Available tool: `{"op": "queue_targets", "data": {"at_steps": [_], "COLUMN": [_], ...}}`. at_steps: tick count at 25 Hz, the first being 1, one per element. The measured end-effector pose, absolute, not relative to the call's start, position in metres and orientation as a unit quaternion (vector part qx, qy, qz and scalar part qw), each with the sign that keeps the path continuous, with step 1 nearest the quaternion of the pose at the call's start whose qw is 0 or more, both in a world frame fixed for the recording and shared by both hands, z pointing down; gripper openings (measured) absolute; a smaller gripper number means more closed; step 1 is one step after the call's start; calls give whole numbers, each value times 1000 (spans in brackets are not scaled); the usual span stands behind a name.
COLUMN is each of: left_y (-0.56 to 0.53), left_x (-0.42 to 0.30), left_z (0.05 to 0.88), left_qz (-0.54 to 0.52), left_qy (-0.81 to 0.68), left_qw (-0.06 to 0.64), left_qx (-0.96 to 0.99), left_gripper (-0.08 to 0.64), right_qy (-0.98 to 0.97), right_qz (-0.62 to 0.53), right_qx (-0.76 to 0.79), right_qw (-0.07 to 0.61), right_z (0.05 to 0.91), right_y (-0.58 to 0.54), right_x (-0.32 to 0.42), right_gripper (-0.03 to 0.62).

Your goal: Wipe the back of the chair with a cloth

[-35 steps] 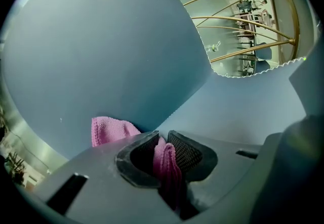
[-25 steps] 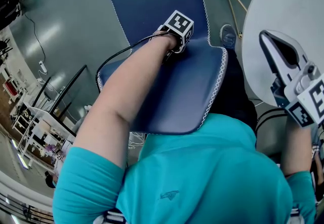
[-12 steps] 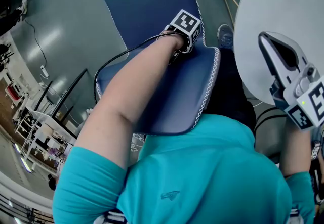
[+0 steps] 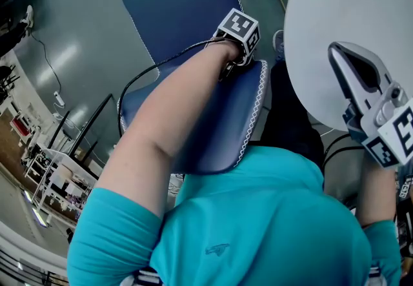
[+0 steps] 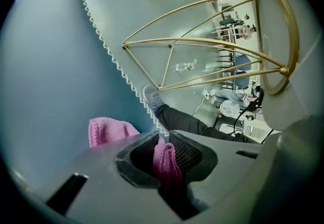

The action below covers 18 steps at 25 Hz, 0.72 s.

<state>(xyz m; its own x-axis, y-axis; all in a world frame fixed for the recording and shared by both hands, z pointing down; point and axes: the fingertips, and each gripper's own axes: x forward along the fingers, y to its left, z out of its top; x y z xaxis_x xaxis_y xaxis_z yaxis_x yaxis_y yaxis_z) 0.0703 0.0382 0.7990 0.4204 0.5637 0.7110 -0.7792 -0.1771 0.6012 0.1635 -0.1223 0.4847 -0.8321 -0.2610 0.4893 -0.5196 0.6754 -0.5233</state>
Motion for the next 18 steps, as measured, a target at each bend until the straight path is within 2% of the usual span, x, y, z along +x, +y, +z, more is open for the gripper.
{"op": "queue_targets", "data": {"at_steps": [3,10,18], "left_y": [22,-24,-55], "left_x": [98,133,46], "left_z": [786,733,675], "left_qz": [464,208,127], "left_qy": [-80,-70,-135], "left_qw": [646,713,706], "left_qx": [601,666,683], "left_gripper": [72,72,72], "right_qy": [-894,-893,-898], "right_qz": [339,335,339], "right_qx": [224,233,219], "right_qw": [189,189,178], "right_z": [481,473,458], "right_y": [-123,-123,-116], "right_x": [171,182,134], "right_gripper": [-3,-3,-2]}}
